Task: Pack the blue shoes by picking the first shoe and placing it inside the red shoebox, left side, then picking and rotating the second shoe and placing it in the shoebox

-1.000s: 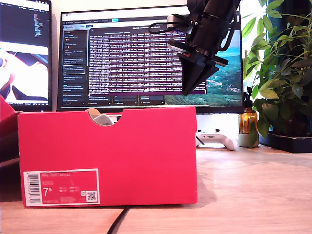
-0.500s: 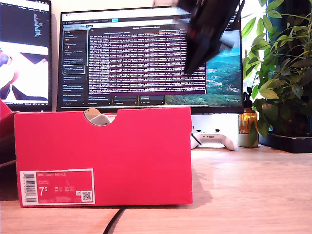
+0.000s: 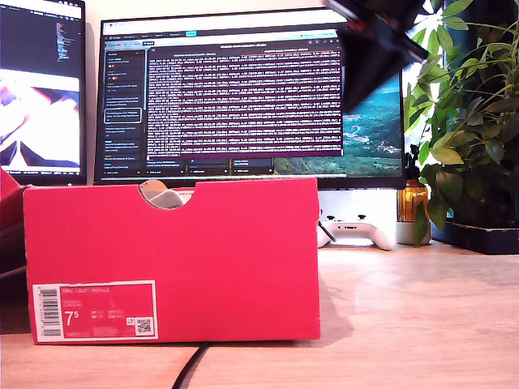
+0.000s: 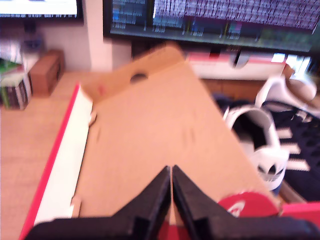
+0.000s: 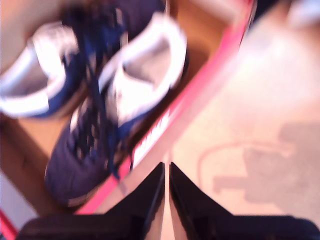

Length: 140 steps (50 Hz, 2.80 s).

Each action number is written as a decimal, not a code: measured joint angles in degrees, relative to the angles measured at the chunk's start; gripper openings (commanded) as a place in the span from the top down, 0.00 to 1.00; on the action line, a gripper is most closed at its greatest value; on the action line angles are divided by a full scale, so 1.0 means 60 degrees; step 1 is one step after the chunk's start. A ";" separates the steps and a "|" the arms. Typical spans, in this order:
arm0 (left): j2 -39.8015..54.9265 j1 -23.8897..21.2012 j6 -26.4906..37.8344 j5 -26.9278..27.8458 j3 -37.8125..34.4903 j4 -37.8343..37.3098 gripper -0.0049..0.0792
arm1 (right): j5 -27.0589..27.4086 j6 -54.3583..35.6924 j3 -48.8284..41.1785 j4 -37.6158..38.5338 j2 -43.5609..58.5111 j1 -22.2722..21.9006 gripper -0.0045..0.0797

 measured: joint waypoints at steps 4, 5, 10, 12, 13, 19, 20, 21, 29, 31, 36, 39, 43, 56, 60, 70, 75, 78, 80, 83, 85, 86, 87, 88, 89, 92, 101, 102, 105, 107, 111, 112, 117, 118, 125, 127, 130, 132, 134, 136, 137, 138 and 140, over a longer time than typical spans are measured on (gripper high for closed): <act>0.0000 0.0018 0.0109 0.0000 0.0000 0.0000 0.96 | 0.0004 0.0197 -0.0761 0.0372 -0.0535 0.0055 0.96; 0.0000 0.0040 0.0113 0.0000 0.0000 0.0029 0.96 | 0.0004 0.0222 -0.0980 0.0492 -0.0718 0.0062 0.96; 0.0000 0.0226 0.0226 -0.0015 0.0000 0.0357 0.96 | 0.0000 0.0539 -0.1934 0.0911 -0.1647 0.0135 0.96; 0.0000 0.0342 0.0230 -0.0015 0.0000 0.0375 0.96 | 0.0004 0.0630 -0.2226 0.0976 -0.1985 0.0164 0.96; 0.0000 0.0408 0.0299 -0.0015 0.0000 0.0372 0.96 | 0.0004 0.0681 -0.2350 0.1042 -0.2146 0.0189 0.96; 0.0000 0.0871 0.0408 -0.0004 0.0000 0.0379 0.96 | 0.0306 0.1020 -0.2987 0.1632 -0.2911 0.0193 0.96; 0.0000 0.0951 0.0412 0.0011 0.0000 0.0379 0.96 | 0.0372 0.1049 -0.3115 0.1792 -0.3031 0.0193 0.96; 0.0000 0.1045 0.0412 0.0036 0.0000 0.0379 0.96 | 0.0495 0.1122 -0.3228 0.1931 -0.3144 0.0193 0.96; 0.0000 0.1789 0.0474 0.0554 0.0000 0.0379 0.96 | 0.1435 0.1555 -0.4182 0.2535 -0.4062 0.0193 0.96; 0.0000 0.1953 0.0484 0.0729 0.0000 0.0379 0.96 | 0.1672 0.1592 -0.4360 0.2608 -0.4269 0.0193 0.96; 0.0000 0.2364 0.0503 0.0962 -0.0007 0.0379 0.96 | 0.2025 0.1752 -0.4699 0.2736 -0.4736 0.0189 0.96; 0.0000 0.2616 0.0514 0.1071 -0.0025 0.0379 0.96 | 0.2193 0.1759 -0.4889 0.2820 -0.5005 0.0189 0.96; 0.0000 0.2911 0.0532 0.1381 -0.0029 0.0379 0.96 | 0.2579 0.1956 -0.5217 0.2987 -0.5355 0.0193 0.96; 0.0000 0.3064 0.0528 0.1508 -0.0066 0.0284 0.96 | 0.3231 0.2259 -0.6131 0.3220 -0.6346 0.0189 0.96; 0.0000 0.3064 0.0528 0.1534 -0.0091 0.0237 0.96 | 0.3238 0.2262 -0.6135 0.3260 -0.6539 0.0189 0.96; -0.0095 0.3064 0.0590 0.1534 -0.0404 0.0197 0.96 | 0.3246 0.2448 -0.6135 0.3271 -0.6790 0.0189 0.96; -0.0357 0.3064 0.0630 0.1530 -0.0605 0.0179 0.96 | 0.3242 0.2510 -0.6135 0.3246 -0.6790 0.0189 0.96; -0.0357 0.3064 0.0667 0.1534 -0.0605 0.0120 0.96 | 0.3235 0.2524 -0.6135 0.3195 -0.6790 0.0193 0.96; -0.0357 0.3064 0.0685 0.1534 -0.0608 0.0135 0.96 | 0.3235 0.2543 -0.6135 0.3151 -0.6790 0.0208 0.96; -0.0357 0.3064 0.0703 0.1534 -0.0608 0.0127 0.96 | 0.3238 0.2721 -0.6135 0.3111 -0.6798 0.0259 0.96; -0.0357 0.3064 0.0747 0.1534 -0.0608 0.0102 0.96 | 0.3242 0.2889 -0.6135 0.3111 -0.6823 0.0281 0.96; -0.0357 0.3064 0.0747 0.1534 -0.0608 0.0069 0.96 | 0.3249 0.2889 -0.6135 0.3126 -0.6838 0.0302 0.96; -0.0357 0.3064 0.0761 0.1534 -0.0608 0.0029 0.96 | 0.3271 0.2947 -0.6135 0.3136 -0.6852 0.0313 0.96; -0.0357 0.3064 0.0772 0.1534 -0.0608 -0.0029 0.96 | 0.3308 0.2962 -0.6135 0.3144 -0.6874 0.0313 0.96; -0.0357 0.3064 0.0772 0.1534 -0.0608 -0.0095 0.96 | 0.3373 0.2962 -0.6135 0.3147 -0.6892 0.0313 0.96; -0.0357 0.3064 0.0772 0.1537 -0.0608 -0.0372 0.96 | 0.3727 0.2932 -0.6135 0.3151 -0.7001 0.0313 0.96; -0.0357 0.3064 0.0630 0.1534 -0.0608 -0.1064 0.96 | 0.4969 0.2328 -0.6164 0.3391 -0.7570 0.0175 0.96; -0.0357 0.3064 0.0630 0.1534 -0.0608 -0.1064 0.96 | 0.5060 0.2350 -0.6196 0.3486 -0.7650 0.0113 0.96; -0.0357 0.3064 0.0630 0.1534 -0.0608 -0.1064 0.96 | 0.5180 0.2579 -0.6393 0.3840 -0.7967 -0.0142 0.96; -0.0357 0.3064 0.0630 0.1534 -0.0608 -0.1064 0.96 | 0.5224 0.2626 -0.6641 0.4080 -0.8269 -0.0368 0.96; -0.0357 0.3064 0.0634 0.1534 -0.0608 -0.1064 0.96 | 0.5246 0.2608 -0.7184 0.4386 -0.8852 -0.0754 0.96; -0.0357 0.3064 0.0630 0.1534 -0.0608 -0.1064 0.96 | 0.5249 0.2586 -0.7326 0.4444 -0.8998 -0.0852 0.96; -0.0357 0.3064 0.0634 0.1534 -0.0608 -0.1064 0.96 | 0.5253 0.2524 -0.7941 0.4739 -0.9551 -0.1166 0.96; -0.0357 0.3064 0.0634 0.1534 -0.0608 -0.1064 0.96 | 0.5253 0.2524 -0.8051 0.4794 -0.9646 -0.1202 0.96; -0.0357 0.3064 0.0634 0.1534 -0.0608 -0.1064 0.96 | 0.5249 0.2488 -0.8510 0.5246 -1.0040 -0.1326 0.96; -0.0357 0.3064 0.0634 0.1534 -0.0608 -0.1064 0.96 | 0.5249 0.2466 -0.8531 0.5348 -1.0087 -0.1326 0.96; -0.0357 0.3064 0.0634 0.1534 -0.0608 -0.1064 0.96 | 0.5249 0.2466 -0.8568 0.5552 -1.0138 -0.1326 0.96; -0.0357 0.3064 0.0634 0.1534 -0.0608 -0.1064 0.96 | 0.5249 0.2481 -0.8677 0.5803 -1.0145 -0.1326 0.96; -0.0357 0.3064 0.0634 0.1534 -0.0608 -0.1064 0.96 | 0.5249 0.2495 -0.8932 0.6193 -1.0240 -0.1337 0.96; -0.0357 0.3064 0.0634 0.1534 -0.0608 -0.1064 0.96 | 0.5246 0.2506 -0.9253 0.6517 -1.0349 -0.1392 0.96; -0.0357 0.3064 0.0634 0.1534 -0.0608 -0.1064 0.96 | 0.5242 0.2506 -0.9460 0.6717 -1.0404 -0.1410 0.96; -0.0357 0.3064 0.0630 0.1534 -0.0608 -0.1064 0.96 | 0.5242 0.2510 -0.9628 0.6852 -1.0448 -0.1428 0.96; -0.0357 0.3064 0.0630 0.1534 -0.0608 -0.1064 0.96 | 0.5220 0.2514 -1.0087 0.7140 -1.0557 -0.1508 0.96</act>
